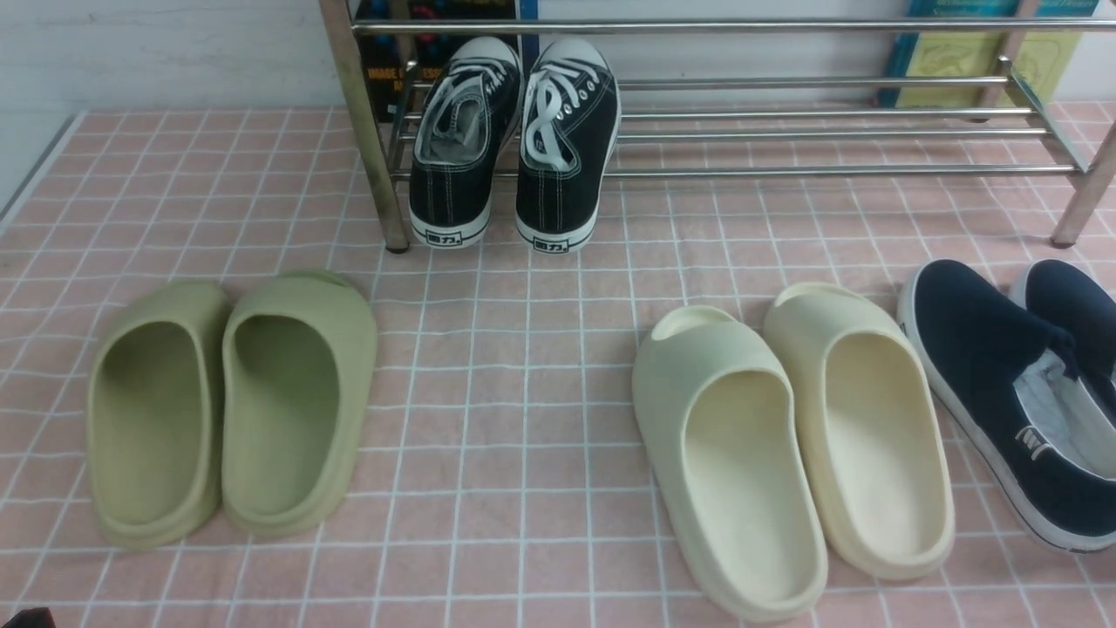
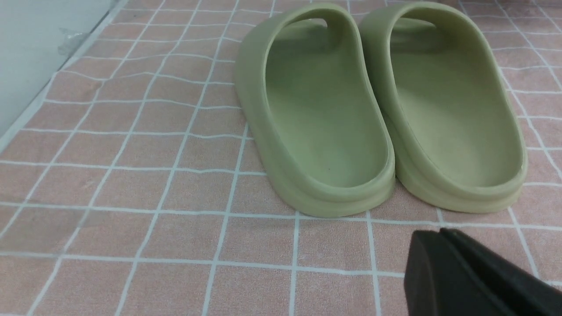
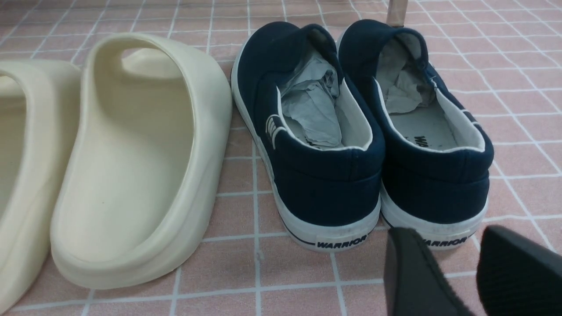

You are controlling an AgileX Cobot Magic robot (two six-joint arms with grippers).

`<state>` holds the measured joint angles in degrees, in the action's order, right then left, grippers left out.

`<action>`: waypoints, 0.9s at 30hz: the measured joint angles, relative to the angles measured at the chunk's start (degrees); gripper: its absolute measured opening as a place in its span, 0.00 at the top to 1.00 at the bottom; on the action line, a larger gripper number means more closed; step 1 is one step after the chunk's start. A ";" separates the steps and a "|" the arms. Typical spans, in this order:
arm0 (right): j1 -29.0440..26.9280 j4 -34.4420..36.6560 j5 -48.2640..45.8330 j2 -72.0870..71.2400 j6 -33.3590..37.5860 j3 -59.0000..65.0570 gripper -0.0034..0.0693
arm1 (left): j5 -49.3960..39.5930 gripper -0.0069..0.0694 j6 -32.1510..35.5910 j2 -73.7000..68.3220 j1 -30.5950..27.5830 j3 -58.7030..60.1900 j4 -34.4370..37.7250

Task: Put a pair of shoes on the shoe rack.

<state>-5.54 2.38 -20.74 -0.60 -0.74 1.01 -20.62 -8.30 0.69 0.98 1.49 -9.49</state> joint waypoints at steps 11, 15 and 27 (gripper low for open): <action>0.00 0.00 0.00 0.00 0.00 0.00 0.62 | -0.30 0.88 0.00 0.00 0.00 -0.06 -0.18; 0.00 0.00 0.00 0.00 0.00 0.00 0.62 | -0.36 0.88 0.00 0.00 0.00 -0.06 -0.23; 0.00 0.00 0.00 0.00 0.00 0.00 0.62 | -0.36 0.88 0.00 0.00 0.02 -0.06 -0.23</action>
<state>-5.54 2.38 -20.74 -0.60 -0.74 1.01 -20.98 -8.30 0.69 1.00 1.42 -9.72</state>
